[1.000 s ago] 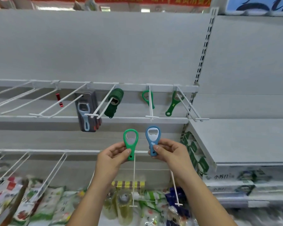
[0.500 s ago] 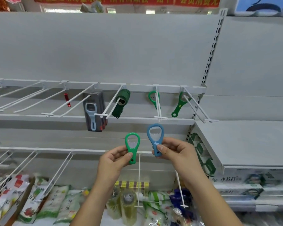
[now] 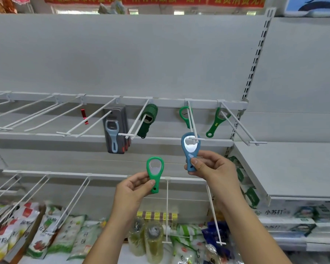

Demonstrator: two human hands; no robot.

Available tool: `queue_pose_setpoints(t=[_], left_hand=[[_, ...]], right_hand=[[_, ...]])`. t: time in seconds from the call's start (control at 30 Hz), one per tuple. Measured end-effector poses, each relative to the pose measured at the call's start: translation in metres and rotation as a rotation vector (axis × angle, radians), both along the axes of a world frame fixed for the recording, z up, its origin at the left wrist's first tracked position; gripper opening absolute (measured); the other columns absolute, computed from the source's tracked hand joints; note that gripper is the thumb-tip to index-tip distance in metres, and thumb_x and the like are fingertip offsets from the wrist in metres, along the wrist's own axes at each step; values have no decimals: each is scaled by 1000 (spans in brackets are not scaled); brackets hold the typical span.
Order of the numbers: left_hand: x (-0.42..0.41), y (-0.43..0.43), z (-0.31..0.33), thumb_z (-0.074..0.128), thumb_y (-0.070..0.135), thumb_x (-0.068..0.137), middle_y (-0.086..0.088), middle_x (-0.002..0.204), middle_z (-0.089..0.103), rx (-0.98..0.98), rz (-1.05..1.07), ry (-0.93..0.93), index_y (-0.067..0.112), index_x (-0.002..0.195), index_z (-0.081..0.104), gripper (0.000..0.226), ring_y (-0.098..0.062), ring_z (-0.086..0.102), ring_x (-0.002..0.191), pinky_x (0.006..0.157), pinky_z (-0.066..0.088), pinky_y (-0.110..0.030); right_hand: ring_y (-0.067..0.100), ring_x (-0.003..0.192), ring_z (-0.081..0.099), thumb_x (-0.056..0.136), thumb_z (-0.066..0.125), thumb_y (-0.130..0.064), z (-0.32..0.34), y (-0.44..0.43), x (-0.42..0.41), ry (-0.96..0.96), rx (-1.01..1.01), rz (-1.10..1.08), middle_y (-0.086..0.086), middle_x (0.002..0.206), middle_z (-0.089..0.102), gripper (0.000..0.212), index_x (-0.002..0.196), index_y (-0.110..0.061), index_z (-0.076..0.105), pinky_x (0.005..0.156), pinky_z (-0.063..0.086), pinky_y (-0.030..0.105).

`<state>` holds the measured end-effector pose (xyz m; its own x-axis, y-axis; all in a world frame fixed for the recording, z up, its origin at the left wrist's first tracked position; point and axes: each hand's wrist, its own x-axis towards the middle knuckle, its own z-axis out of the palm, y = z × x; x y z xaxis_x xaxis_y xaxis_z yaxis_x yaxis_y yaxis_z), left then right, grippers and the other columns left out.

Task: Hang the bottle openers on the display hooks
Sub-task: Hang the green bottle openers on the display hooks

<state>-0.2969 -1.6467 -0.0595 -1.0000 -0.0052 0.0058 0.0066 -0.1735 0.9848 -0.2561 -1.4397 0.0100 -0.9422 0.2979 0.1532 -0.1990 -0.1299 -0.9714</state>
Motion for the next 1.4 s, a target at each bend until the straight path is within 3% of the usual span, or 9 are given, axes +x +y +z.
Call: queue_pose_setpoints(t=[0.43,0.6,0.73,0.93,1.1,1.2,1.4], left_hand=[[-9,-17,-7,73,-6,80,-8,94,79,26,22,2,12,106,73,32,-24,75,91,72,61,-26],[-14,-24,-12,74,-6,79,-9,95,79,24,44,-21,18,100,74,33,-27,74,94,84,59,-41],[-15,-31,-15,74,-6,79,-9,96,78,32,75,-28,18,101,73,33,-26,74,94,80,62,-34],[-13,-38,-12,74,-6,79,-8,95,79,5,57,-30,17,102,72,33,-24,75,93,79,61,-33],[-10,-39,-10,74,-6,79,-6,94,79,-8,51,-15,16,104,72,33,-19,75,89,73,61,-25],[-7,-36,-12,75,-8,78,-8,94,79,-17,53,-12,13,106,72,35,-19,75,90,75,61,-26],[1,-16,-13,73,-11,78,-6,90,79,-2,1,-19,13,102,72,33,-11,74,81,73,60,-23]], right_hand=[[29,81,74,87,74,-7,-5,19,-102,-65,14,-183,14,85,74,7,92,-2,73,66,62,28],[29,75,75,87,74,-9,-8,34,-150,-100,57,-230,14,82,74,12,94,0,74,70,62,34],[24,67,73,87,74,-8,-7,38,-172,-104,77,-237,16,85,73,11,94,0,74,60,60,27],[32,72,75,85,78,-14,-13,43,-190,-139,63,-248,18,85,74,12,85,-3,73,70,63,37],[28,73,72,86,73,-13,-28,40,-179,-192,5,-235,10,76,73,7,82,-6,73,76,62,42],[31,76,68,88,69,-6,-42,26,-155,-147,0,-193,8,76,71,7,83,-10,73,68,59,35],[27,86,75,93,68,-25,-63,-29,-60,-207,28,108,13,89,78,22,96,-5,74,81,61,36]])
